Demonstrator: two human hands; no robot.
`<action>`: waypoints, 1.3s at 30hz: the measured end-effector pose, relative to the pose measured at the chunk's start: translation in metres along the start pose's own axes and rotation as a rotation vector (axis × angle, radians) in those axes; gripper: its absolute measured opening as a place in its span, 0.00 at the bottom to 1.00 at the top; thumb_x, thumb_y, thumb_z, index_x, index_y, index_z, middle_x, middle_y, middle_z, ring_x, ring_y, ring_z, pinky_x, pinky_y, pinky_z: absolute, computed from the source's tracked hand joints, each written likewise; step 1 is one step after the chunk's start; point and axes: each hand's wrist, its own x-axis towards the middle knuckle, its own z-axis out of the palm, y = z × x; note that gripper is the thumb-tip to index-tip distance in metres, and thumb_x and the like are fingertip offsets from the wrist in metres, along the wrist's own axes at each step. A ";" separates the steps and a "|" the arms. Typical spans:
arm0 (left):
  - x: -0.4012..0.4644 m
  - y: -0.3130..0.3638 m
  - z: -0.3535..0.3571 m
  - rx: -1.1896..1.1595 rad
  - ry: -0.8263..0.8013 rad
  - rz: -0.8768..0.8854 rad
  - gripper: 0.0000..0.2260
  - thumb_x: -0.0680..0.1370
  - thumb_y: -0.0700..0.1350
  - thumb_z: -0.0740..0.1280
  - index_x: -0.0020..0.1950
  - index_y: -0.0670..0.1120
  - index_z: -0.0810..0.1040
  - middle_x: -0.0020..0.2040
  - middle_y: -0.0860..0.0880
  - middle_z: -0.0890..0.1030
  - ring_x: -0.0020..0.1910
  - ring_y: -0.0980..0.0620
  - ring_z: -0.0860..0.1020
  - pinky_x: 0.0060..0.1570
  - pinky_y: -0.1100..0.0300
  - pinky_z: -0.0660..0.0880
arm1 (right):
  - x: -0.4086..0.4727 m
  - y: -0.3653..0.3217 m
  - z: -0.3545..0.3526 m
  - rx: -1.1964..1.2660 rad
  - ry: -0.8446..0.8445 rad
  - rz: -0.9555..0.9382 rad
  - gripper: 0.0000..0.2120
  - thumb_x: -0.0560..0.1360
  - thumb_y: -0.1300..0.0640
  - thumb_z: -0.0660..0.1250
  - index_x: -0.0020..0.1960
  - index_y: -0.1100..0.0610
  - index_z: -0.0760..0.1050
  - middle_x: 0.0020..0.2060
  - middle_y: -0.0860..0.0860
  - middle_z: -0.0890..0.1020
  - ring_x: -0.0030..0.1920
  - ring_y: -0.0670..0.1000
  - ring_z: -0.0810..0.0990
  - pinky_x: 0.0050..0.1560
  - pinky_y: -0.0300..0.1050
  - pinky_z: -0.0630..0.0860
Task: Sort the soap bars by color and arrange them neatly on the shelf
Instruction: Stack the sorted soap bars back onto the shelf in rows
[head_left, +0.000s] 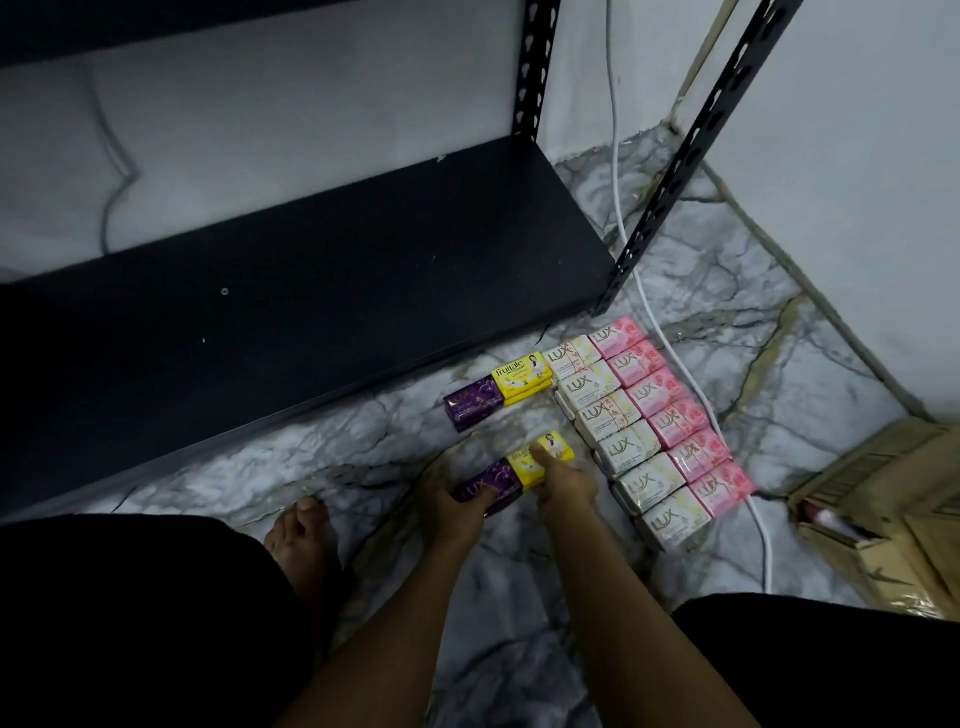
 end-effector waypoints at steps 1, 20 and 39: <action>-0.006 -0.008 -0.003 0.034 -0.015 -0.025 0.23 0.69 0.47 0.79 0.61 0.38 0.82 0.58 0.40 0.83 0.57 0.44 0.82 0.55 0.51 0.78 | -0.002 0.007 -0.005 -0.055 -0.006 -0.018 0.31 0.53 0.50 0.86 0.49 0.63 0.79 0.45 0.58 0.84 0.39 0.55 0.82 0.38 0.53 0.82; -0.041 -0.029 -0.008 0.842 -0.281 0.519 0.30 0.80 0.48 0.67 0.79 0.57 0.58 0.77 0.45 0.62 0.72 0.42 0.65 0.66 0.49 0.71 | -0.061 0.078 -0.064 -0.708 0.092 -0.830 0.34 0.78 0.53 0.68 0.80 0.53 0.56 0.75 0.62 0.61 0.70 0.64 0.67 0.64 0.54 0.70; -0.015 -0.007 -0.001 0.711 -0.245 0.429 0.35 0.74 0.46 0.73 0.79 0.49 0.63 0.71 0.41 0.71 0.66 0.40 0.72 0.63 0.51 0.72 | -0.034 0.066 -0.049 -0.605 0.016 -0.972 0.28 0.74 0.63 0.70 0.73 0.55 0.71 0.63 0.62 0.73 0.59 0.62 0.77 0.60 0.53 0.75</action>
